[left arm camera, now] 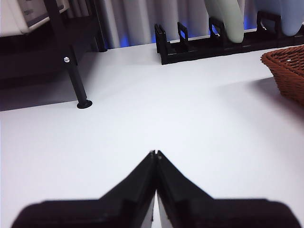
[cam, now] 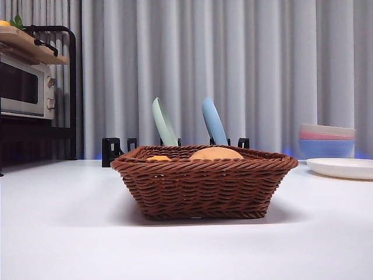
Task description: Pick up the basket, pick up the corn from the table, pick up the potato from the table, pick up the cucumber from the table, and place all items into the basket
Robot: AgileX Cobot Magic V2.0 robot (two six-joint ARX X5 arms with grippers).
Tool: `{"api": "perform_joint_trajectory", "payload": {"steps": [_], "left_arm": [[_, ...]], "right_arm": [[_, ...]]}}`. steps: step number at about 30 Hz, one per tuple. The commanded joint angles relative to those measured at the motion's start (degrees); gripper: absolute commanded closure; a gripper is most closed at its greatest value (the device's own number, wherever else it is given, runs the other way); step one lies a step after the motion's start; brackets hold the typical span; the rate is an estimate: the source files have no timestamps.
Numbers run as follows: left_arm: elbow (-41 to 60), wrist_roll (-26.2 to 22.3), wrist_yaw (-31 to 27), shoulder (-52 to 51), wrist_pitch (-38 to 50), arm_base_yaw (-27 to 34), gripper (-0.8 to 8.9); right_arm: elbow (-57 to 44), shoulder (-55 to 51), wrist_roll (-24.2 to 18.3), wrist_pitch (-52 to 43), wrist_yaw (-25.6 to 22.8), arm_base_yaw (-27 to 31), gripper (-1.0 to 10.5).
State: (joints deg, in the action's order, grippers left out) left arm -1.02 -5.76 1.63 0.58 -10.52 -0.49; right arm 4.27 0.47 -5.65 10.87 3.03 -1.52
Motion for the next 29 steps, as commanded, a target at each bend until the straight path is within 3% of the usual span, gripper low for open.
{"api": "perform_joint_trajectory", "payload": {"steps": [1,10,29], "left_arm": [[0.83,0.44,-0.09,-0.20,0.02,0.20,8.17],[0.83,0.44,-0.09,-0.20,0.11,0.20,8.17],[0.83,0.44,-0.07,-0.20,0.13,0.20,8.17]], "right_arm": [[-2.01,-0.42,2.21,-0.79,0.11,0.02,9.5],[-3.96,-0.31,6.86,-0.48,0.02,-0.07,9.5],[-3.89,0.39,6.84,-0.55,-0.35,-0.04,9.5]]}}
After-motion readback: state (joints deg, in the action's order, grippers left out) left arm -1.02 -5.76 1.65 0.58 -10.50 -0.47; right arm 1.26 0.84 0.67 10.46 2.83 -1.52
